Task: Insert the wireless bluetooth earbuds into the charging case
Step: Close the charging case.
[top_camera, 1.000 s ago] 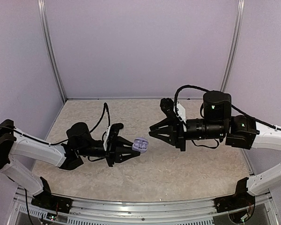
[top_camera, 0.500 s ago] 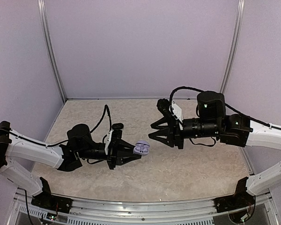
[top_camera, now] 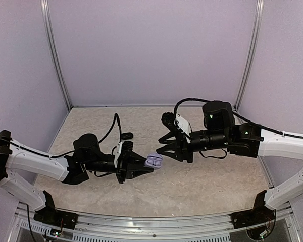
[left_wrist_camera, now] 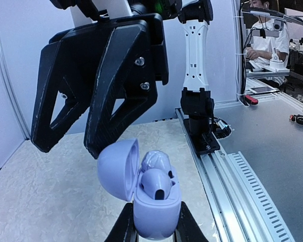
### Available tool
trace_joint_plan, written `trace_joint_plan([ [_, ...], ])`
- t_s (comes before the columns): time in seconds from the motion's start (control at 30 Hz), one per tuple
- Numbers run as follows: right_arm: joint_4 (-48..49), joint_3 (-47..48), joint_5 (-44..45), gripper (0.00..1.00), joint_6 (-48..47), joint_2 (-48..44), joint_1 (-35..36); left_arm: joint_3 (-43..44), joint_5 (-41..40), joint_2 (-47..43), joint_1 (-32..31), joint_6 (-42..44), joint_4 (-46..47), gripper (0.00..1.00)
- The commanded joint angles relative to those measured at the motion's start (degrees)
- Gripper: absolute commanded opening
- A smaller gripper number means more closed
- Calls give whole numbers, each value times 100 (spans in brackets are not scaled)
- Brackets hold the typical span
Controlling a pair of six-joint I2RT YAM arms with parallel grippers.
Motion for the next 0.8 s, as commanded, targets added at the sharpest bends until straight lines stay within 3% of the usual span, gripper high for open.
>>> trace_joint_plan([
  [0.0,-165,171,-394,41,-109,91,-27,91,22,-48,77,-162,257,0],
  [0.37,-215,166,-848,41,-211,43,75,68,41,-32,286,-614,574,0],
  [0.77,-523,286,-146,46,-699,-77,341,154,298,169,633,-1668,927,0],
])
